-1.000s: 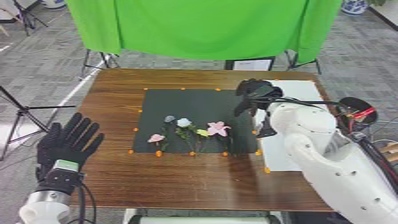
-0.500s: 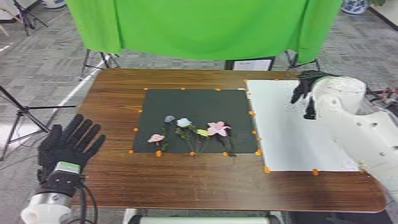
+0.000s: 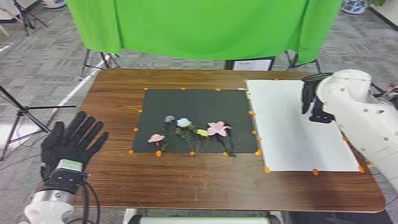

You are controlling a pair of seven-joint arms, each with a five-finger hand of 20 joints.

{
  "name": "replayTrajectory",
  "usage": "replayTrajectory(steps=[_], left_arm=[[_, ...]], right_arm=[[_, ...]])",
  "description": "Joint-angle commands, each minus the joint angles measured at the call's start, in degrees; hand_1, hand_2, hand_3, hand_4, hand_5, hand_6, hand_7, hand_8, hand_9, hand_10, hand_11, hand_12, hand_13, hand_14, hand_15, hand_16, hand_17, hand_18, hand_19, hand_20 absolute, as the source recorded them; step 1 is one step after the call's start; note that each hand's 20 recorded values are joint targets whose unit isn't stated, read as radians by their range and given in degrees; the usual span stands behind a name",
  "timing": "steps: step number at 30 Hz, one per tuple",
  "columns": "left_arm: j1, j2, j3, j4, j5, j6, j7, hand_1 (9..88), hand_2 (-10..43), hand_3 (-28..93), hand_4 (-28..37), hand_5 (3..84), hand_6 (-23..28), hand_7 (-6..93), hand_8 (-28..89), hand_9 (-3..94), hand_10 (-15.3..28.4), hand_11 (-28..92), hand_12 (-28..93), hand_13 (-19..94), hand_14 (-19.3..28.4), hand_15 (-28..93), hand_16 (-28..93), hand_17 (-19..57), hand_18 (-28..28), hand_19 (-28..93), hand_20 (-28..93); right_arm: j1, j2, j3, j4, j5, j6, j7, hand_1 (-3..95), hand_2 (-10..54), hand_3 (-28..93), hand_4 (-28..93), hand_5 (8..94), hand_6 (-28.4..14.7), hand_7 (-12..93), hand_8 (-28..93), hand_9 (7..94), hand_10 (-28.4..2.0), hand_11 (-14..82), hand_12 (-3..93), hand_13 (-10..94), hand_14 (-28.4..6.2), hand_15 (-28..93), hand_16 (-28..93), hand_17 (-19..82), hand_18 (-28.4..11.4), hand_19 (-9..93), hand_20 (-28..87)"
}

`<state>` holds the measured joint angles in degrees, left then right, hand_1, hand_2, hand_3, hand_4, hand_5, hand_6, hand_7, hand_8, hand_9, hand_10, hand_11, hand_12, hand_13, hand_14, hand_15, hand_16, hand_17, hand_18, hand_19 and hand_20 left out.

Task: Arrange flowers

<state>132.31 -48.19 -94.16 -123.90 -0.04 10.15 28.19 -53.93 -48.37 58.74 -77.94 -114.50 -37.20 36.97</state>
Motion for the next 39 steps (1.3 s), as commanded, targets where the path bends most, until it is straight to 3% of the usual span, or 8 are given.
replayTrajectory(steps=[1,4,8,12,17,23,27,39], left_arm=[[-0.36,0.44,0.5,0.43,-0.2,-0.84,-0.56,30.2,9.0,72,-28.3,42.9,8.2,13.3,-8,35.7,14.5,21,12,26,15.1,36,-6,-6.9,14.5,35,11],[-0.31,0.38,0.4,0.32,-0.31,-0.54,-0.4,30.1,9.3,72,-28.3,43.0,8.2,13.3,-8,35.8,14.5,21,12,26,15.1,36,-6,-6.9,14.5,35,11],[-0.42,0.04,0.3,0.41,-0.17,-0.63,-0.6,30.0,9.5,72,-28.3,43.1,8.2,13.2,-8,35.8,14.5,21,12,26,15.1,36,-6,-7.0,14.6,35,11],[0.0,0.71,0.41,0.29,-0.83,-0.71,0.34,30.0,9.7,72,-28.3,43.1,8.3,13.2,-8,35.8,14.5,21,12,26,15.2,37,-6,-7.0,14.6,35,11],[0.34,0.1,0.01,0.17,-0.78,-0.48,0.0,29.9,9.9,72,-28.3,43.1,8.4,13.1,-8,35.9,14.6,21,11,26,15.2,37,-6,-6.9,14.5,35,11],[1.22,-0.43,-0.69,-0.16,-0.39,-0.51,-0.35,29.9,10.0,72,-28.3,43.2,8.4,13.1,-8,35.9,14.6,21,11,26,15.2,37,-6,-6.9,14.4,35,11],[1.22,-0.07,-0.85,-0.04,-0.6,-0.71,-0.05,29.9,10.0,72,-28.3,43.2,8.4,13.1,-8,36.0,14.7,21,11,26,15.2,37,-6,-6.9,14.5,35,11],[-1.35,-0.54,0.12,1.01,0.12,-1.18,-1.1,29.9,10.2,72,-28.3,43.2,8.4,13.1,-8,36.0,14.7,21,11,26,15.2,37,-6,-6.9,14.5,35,11]], right_arm=[[-5.89,-0.45,-0.75,-0.87,-2.04,3.93,-1.83,64.3,-9.5,49,-28,54.4,3.1,20,-15,61.0,-7.6,12.1,13.3,66,-5.9,34,34,32,-19.9,76,38],[-7.61,-0.42,-0.79,-1.38,-2.71,6.03,-2.29,64.7,-9.5,48,-28,59.2,4.0,21,-15,67.1,-7.3,13.8,14.9,68,-5.3,33,36,32,-19.5,76,38],[-9.38,0.17,-1.08,-2.15,-4.27,9.56,-3.74,63.8,-9.5,50,-28,67.7,3.5,26,-6,79.4,-5.8,7.2,31.6,72,-4.9,33,40,34,-19.4,77,40],[-11.09,1.04,-0.92,-3.74,-4.5,12.89,-4.37,60.8,-8.4,58,-28,73.9,3.7,30,-2,86.9,-6.3,7.9,39.7,74,-5.4,37,40,36,-19.5,78,41],[-14.4,3.06,0.9,-10.24,-6.6,15.48,-6.53,60.9,-7.9,59,-28,75.3,3.5,31,-1,87.6,-6.4,9.7,40.8,75,-5.6,39,40,36,-19.6,79,41],[-21.79,2.96,6.06,-24.88,-9.42,15.37,-8.41,58.0,-9.0,66,-28,76.3,2.8,30,-1,88.2,-7.0,9.7,40.3,75,-6.1,39,40,37,-20.3,79,41],[-23.54,1.26,5.84,-30.84,-9.63,15.85,-9.67,57.7,-9.1,66,-28,76.5,2.6,30,-1,88.2,-7.0,9.5,40.2,75,-6.2,39,41,37,-20.5,79,41],[-28.16,-4.84,2.87,-32.76,-11.7,17.0,-9.61,57.7,-8.9,67,-28,75.7,1.9,27,-1,86.9,-7.2,7.8,39.5,74,-6.6,40,40,36,-21.0,80,41]])
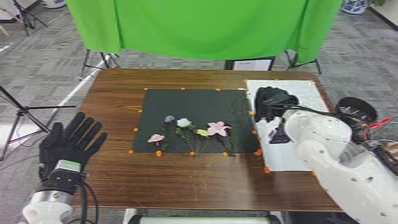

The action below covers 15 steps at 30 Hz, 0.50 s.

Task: Arrange flowers

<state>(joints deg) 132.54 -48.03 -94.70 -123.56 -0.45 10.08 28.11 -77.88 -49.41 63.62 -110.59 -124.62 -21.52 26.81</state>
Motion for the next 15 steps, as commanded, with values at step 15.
replayTrajectory(steps=[15], left_arm=[[-0.57,-1.1,0.06,0.61,0.26,-0.21,-1.37,29.7,10.5,72,-28.3,43.2,8.2,13.1,-8,36.0,14.7,21,12,26,15.2,37,-6,-7.0,14.5,35,11]], right_arm=[[-4.86,-7.67,-3.45,0.35,-1.33,3.05,3.12,54.8,-8.7,64,-28,72.3,1.0,24,-2,81.0,-8.1,10.7,33.0,73,-8.4,45,31,36,-21.5,81,39]])
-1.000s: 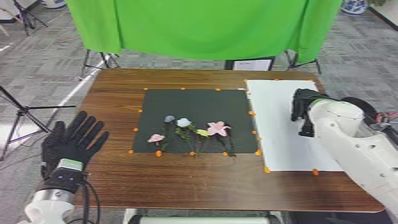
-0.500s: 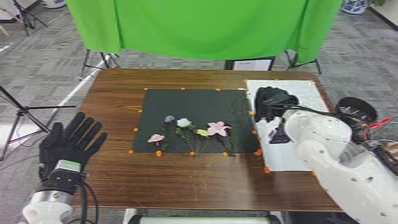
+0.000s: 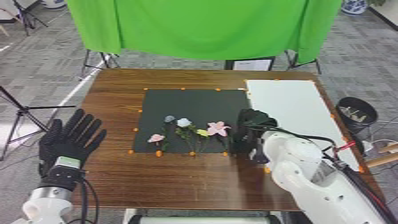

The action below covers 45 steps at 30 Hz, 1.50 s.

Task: Arrange flowers

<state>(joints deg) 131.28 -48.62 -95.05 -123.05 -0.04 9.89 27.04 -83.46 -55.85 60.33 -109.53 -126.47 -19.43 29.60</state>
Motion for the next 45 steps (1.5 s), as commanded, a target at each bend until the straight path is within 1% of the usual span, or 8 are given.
replayTrajectory(steps=[1,15,19,25,32,35,42,45], left_arm=[[0.51,-0.58,0.51,0.11,-0.32,0.18,-0.18,29.7,10.5,72,-28.3,43.2,8.2,13.1,-8,36.0,14.7,21,12,26,15.2,37,-6,-7.0,14.5,35,11],[2.37,-0.68,-0.8,-0.5,-0.5,0.36,0.89,29.8,10.4,72,-28.3,43.7,7.5,13.6,-9,36.1,14.4,21,11,26,15.1,37,-6,-7.0,14.5,35,11],[2.6,-0.8,-1.06,-0.5,-0.19,0.35,0.98,30.6,8.7,72,-28.3,43.6,7.1,14.0,-9,36.0,14.4,21,12,26,15.1,37,-6,-7.1,14.5,35,11],[2.49,-0.72,-1.08,-0.48,-0.66,0.35,1.34,30.9,8.4,72,-28.3,43.6,7.2,14.0,-9,35.9,14.3,21,12,26,15.1,37,-6,-7.1,14.5,35,11],[1.95,-0.15,-1.67,-0.3,1.06,0.48,1.47,30.1,9.4,71,-28.3,43.5,7.5,13.0,-9,36.0,14.3,20,11,26,15.1,36,-6,-6.9,14.5,35,11],[3.02,-0.29,-3.01,-0.65,3.68,1.54,1.27,29.7,9.8,71,-28.3,43.2,7.4,11.4,-9,35.9,14.0,18,9,26,14.5,33,-7,-6.6,14.3,34,11],[2.44,1.73,-4.64,0.21,2.91,1.07,1.61,28.8,9.9,72,-28.3,40.7,6.8,8.9,-8,33.4,13.2,15,8,22,11.6,23,-8,-6.1,13.3,32,9],[2.11,1.81,-5.65,0.32,5.02,1.23,0.89,28.4,10.0,72,-28.3,39.2,7.0,7.7,-8,30.9,12.9,13,7,19,10.1,20,-9,-6.1,12.7,30,9]], right_arm=[[0.76,-1.4,0.04,-0.91,0.81,0.67,0.35,54.0,-9.1,64,-28,71.7,0.6,24,-2,79.3,-8.4,12.2,30.9,72,-8.6,45,29,36,-21.4,81,39],[-0.01,-1.18,3.68,-4.79,1.3,-2.71,1.04,44.8,-9.5,75,-28,65.9,0.3,21,-13,69.6,-11.7,17.6,18.1,69,-9.4,47,26,34,-21.5,80,38],[-1.61,-2.04,6.23,-7.74,0.79,-3.6,-0.14,42.1,-9.5,75,-28,57.6,-1.8,18,-13,65.6,-13.4,16.6,17.7,68,-10.1,48,26,34,-22.1,83,39],[-2.64,-1.44,9.76,-9.02,3.57,2.3,-0.92,37.7,-9.5,73,-28,54.6,-2.8,15,-12,63.1,-14.2,15.6,17.4,66,-11.3,49,25,34,-22.4,83,39],[-7.93,-0.86,18.74,-6.67,24.81,25.25,-10.26,22.2,4.8,74,-28,46.3,-4.7,13,-10,48.9,-16.9,10.1,15.2,50,-15.8,36,17,28,-20.2,63,27],[-10.7,-1.92,23.8,-6.42,38.56,24.78,-15.99,17.5,7.5,75,-28,43.7,-4.6,13,-10,45.4,-17.0,7.7,14.5,44,-16.3,30,16,24,-18.8,53,22],[-12.36,-3.22,26.97,-4.16,66.11,24.64,-23.2,9.5,8.9,76,-28,36.7,-3.5,8,-9,37.2,-13.8,3.6,11.7,34,-15.7,11,18,18,-18.0,34,19],[-12.27,-3.28,27.49,-3.42,74.56,23.55,-24.8,8.1,8.9,76,-28,37.4,-4.0,8,-9,36.6,-13.3,3.1,11.3,32,-14.5,9,18,18,-17.3,30,19]])
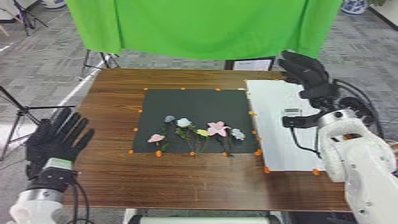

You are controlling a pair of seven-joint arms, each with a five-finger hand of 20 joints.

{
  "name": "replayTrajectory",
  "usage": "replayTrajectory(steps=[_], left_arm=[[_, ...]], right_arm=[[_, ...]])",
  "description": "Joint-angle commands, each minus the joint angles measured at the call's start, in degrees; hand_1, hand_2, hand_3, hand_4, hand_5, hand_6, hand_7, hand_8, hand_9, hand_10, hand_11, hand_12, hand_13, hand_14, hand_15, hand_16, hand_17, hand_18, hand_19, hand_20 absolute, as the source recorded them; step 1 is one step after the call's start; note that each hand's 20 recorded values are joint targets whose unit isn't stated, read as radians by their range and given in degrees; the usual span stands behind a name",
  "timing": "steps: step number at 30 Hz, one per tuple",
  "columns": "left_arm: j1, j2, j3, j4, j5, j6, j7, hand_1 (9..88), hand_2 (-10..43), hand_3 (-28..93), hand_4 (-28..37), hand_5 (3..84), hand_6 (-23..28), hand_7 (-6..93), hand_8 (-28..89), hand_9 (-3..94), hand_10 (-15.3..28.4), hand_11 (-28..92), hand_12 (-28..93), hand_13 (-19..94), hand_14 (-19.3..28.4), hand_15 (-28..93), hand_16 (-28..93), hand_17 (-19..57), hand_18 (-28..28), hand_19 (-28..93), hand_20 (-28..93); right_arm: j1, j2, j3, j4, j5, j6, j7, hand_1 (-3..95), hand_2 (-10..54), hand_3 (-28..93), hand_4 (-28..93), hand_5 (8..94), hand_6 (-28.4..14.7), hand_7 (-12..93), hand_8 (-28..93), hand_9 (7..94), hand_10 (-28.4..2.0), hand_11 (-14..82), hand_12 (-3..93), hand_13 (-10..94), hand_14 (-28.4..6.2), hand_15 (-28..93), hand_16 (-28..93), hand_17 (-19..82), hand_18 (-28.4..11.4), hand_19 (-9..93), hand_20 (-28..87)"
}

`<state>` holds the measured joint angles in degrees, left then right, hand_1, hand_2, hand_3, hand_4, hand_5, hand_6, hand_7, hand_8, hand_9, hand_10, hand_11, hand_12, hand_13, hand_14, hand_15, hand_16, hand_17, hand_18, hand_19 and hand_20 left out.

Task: Arrange flowers

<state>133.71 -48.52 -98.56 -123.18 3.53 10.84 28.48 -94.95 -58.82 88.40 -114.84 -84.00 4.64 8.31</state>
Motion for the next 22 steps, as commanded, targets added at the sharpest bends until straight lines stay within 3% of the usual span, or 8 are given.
replayTrajectory(steps=[1,2,4,7,9,22], left_arm=[[-0.37,1.73,-2.31,0.53,1.64,0.29,-0.78,28.4,9.9,72,-28.3,38.5,6.7,7.4,-8,30.1,12.7,13,7,18,9.5,19,-9,-6.1,12.5,30,9],[-0.22,1.48,-2.86,0.44,1.14,0.29,-1.5,28.3,9.9,72,-28.3,38.3,6.7,7.4,-8,29.9,12.6,13,7,18,9.4,18,-9,-6.1,12.3,30,9],[0.26,1.37,-3.21,0.39,-0.19,0.44,-0.42,28.1,9.9,72,-28.3,37.9,6.6,7.6,-8,29.5,12.6,13,7,18,9.4,18,-9,-6.3,12.1,30,9],[1.44,0.94,-4.27,0.06,0.36,0.44,-0.24,28.0,9.9,72,-28.3,38.9,7.2,8.3,-7,30.3,13.3,13,7,19,10.5,19,-8,-6.3,12.2,30,9],[1.64,0.92,-4.35,-0.04,-0.28,0.37,0.15,28.0,10.0,72,-28.3,39.3,7.3,8.5,-8,30.6,13.5,13,7,19,10.6,19,-8,-6.4,12.2,30,9],[0.57,1.07,-3.73,0.2,-0.29,-0.25,1.27,27.9,10.1,72,-28.3,39.7,7.4,8.5,-8,31.1,13.4,14,7,19,10.8,19,-8,-6.4,12.2,30,9]], right_arm=[[-0.78,-0.29,-0.64,1.98,31.86,0.18,-3.75,7.6,8.8,77,-28,37.4,-4.1,8,-9,36.3,-13.1,3.0,11.2,32,-14.4,8,18,18,-17.2,29,19],[-1.07,-0.49,-0.3,1.83,30.71,0.33,-3.42,7.5,8.8,77,-28,37.5,-4.2,8,-9,36.2,-13.0,3.0,11.2,31,-14.3,8,18,18,-17.2,28,19],[-1.57,-0.59,0.34,1.5,30.2,-0.26,-2.74,7.3,8.8,77,-28,37.5,-4.4,7,-9,36.0,-12.9,3.0,11.1,31,-14.0,8,18,18,-17.2,28,20],[-2.3,-0.88,1.43,1.07,30.53,-1.37,-1.76,7.4,8.8,77,-28,37.6,-4.7,7,-9,36.1,-12.7,3.0,11.1,31,-14.2,8,17,17,-17.4,28,20],[-2.46,-0.8,1.48,0.99,30.7,-0.97,-1.65,7.6,8.7,77,-28,38.0,-4.6,8,-9,36.1,-12.7,3.1,11.2,31,-14.5,8,18,17,-17.5,28,20],[-2.46,-1.32,2.03,0.57,30.3,-3.47,0.71,9.8,7.7,77,-27,42.4,-4.3,10,-9,39.2,-12.6,4.1,11.9,33,-15.8,9,18,17,-18.1,28,21]])
